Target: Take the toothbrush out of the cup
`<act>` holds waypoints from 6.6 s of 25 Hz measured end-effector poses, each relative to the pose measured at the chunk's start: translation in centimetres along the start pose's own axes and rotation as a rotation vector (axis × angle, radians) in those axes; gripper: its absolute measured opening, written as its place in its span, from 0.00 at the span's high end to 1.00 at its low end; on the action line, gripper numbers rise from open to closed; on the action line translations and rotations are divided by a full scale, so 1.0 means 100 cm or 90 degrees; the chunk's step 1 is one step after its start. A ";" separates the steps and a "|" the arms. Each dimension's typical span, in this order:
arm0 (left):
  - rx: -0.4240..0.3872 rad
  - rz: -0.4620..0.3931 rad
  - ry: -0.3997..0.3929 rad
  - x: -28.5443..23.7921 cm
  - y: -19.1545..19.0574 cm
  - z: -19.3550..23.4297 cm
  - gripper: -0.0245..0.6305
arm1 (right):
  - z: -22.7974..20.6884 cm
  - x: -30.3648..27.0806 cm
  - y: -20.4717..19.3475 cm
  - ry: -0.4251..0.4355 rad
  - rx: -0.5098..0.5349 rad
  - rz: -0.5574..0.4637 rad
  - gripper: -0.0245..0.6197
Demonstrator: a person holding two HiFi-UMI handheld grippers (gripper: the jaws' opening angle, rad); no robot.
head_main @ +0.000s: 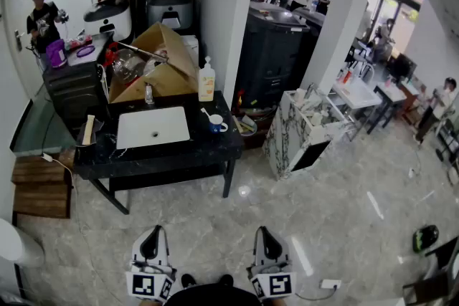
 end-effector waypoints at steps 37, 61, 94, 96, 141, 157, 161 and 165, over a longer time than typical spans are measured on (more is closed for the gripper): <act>0.003 0.007 -0.003 -0.006 -0.007 -0.001 0.96 | -0.002 -0.007 -0.002 -0.007 0.006 0.001 0.79; 0.011 0.013 -0.002 -0.003 -0.008 -0.003 0.96 | 0.003 -0.010 0.000 0.018 0.025 0.005 0.33; 0.012 0.021 -0.035 0.014 -0.007 0.069 0.96 | 0.069 -0.021 0.003 -0.044 0.003 0.003 0.26; 0.012 0.025 -0.036 0.017 -0.009 0.078 0.96 | 0.075 -0.024 0.003 -0.045 0.005 0.006 0.26; -0.008 0.017 0.026 -0.262 -0.017 0.077 0.96 | -0.094 -0.276 -0.033 -0.008 0.005 0.022 0.26; -0.006 0.023 0.087 -0.368 -0.016 0.051 0.96 | -0.174 -0.379 -0.037 0.057 -0.006 0.007 0.26; -0.005 0.032 0.091 -0.378 -0.017 0.058 0.96 | -0.173 -0.394 -0.040 0.063 -0.009 0.029 0.26; -0.003 0.038 0.083 -0.388 -0.022 0.068 0.96 | -0.166 -0.409 -0.045 0.068 -0.003 0.023 0.26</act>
Point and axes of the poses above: the fingertips, and each gripper's own axes: x backward along the fingers, z to its left, y out of its top, the point moved 7 cm from there along x, backward along the fingers, and after that the axes turned 4 degrees about y, right-handed, at the moved point
